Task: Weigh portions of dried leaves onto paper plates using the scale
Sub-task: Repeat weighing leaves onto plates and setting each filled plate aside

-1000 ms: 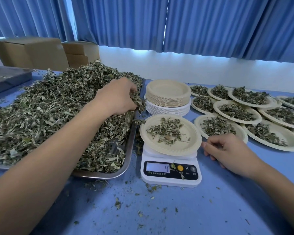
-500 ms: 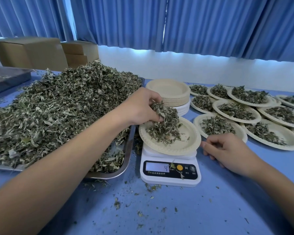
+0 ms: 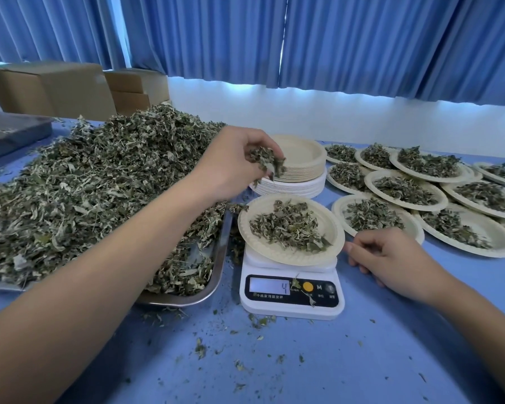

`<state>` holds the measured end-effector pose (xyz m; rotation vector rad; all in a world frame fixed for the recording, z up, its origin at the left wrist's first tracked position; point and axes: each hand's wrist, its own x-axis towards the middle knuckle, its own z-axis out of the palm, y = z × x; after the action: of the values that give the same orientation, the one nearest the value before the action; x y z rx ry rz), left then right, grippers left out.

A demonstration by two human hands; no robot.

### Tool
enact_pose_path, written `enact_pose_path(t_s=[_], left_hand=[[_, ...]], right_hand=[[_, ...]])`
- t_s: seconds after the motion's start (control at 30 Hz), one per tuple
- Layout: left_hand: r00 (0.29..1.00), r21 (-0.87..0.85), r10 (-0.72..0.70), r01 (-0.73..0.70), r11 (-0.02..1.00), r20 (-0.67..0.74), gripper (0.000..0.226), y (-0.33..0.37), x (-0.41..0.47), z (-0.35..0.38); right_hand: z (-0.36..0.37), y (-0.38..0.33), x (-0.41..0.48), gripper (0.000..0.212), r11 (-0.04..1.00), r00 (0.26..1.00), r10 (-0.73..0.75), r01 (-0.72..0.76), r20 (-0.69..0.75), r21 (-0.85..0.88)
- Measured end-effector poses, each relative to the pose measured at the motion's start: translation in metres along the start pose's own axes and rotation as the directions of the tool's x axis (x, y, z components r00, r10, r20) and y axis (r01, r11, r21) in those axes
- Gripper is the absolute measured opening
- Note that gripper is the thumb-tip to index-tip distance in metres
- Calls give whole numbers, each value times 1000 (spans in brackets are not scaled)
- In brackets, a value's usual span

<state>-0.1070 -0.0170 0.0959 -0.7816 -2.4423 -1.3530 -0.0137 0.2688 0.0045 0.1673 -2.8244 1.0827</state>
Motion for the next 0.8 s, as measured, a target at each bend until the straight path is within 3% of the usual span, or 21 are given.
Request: enact_pose_path(t_s=[0.17,0.4,0.8], left_hand=[[989,2,-145,145,989,-18,27,-10,7,-26],[928,364,-347,279,889,134,22,-36,9,-45],[920,372,-367,296,880,135,21,-43,11,-46]], right_hand=[[0,1,0,36,1000,1000,0,0,-2,3],[1,1,1,37,1000,1000,-2,2,0,7],[0,2,1,38,1000,1000,3,-3,4,12]])
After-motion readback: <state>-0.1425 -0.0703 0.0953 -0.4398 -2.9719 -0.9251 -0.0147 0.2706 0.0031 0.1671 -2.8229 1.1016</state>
